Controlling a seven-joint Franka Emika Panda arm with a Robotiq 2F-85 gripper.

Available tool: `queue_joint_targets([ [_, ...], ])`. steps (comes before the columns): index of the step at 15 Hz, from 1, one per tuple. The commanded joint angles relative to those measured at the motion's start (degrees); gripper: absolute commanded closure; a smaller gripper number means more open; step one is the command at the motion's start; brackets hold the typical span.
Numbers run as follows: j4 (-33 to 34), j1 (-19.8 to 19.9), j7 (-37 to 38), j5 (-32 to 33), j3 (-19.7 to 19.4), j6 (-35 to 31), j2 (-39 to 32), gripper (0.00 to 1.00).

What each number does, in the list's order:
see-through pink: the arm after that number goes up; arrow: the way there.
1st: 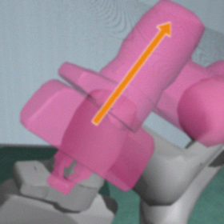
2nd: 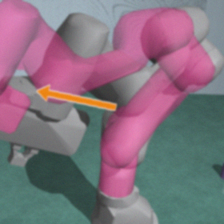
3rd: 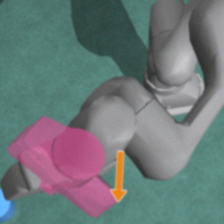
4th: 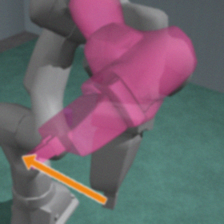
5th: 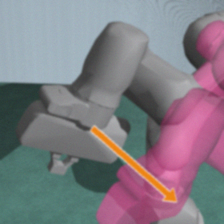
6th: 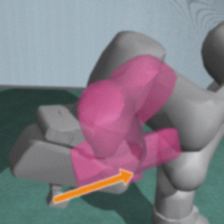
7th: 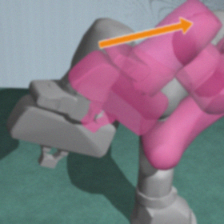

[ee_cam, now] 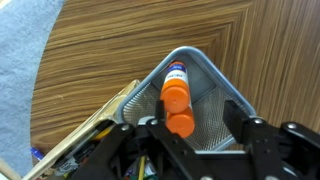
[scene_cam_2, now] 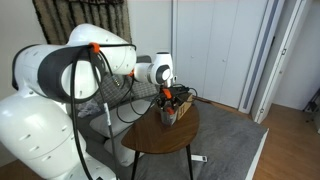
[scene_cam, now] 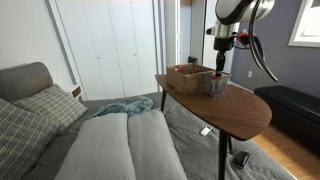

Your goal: Put the two paper glues on the table

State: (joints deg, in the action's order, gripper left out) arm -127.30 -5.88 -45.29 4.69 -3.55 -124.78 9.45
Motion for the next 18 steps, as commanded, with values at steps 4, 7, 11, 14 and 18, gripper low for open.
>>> queue_joint_targets([
  [4,1.35,0.80,-1.95,-1.55,0.71,-0.82,-1.86,0.40],
  [7,1.54,0.88,-1.81,-1.36,0.71,-0.83,-1.85,0.41],
  [11,1.61,1.00,-1.67,-0.92,0.74,-0.58,-1.61,0.40],
  [14,1.50,1.05,-1.67,-0.79,0.75,-0.56,-1.30,0.40],
  [18,1.67,1.19,-1.69,-0.74,0.70,-0.64,-1.02,0.40],
])
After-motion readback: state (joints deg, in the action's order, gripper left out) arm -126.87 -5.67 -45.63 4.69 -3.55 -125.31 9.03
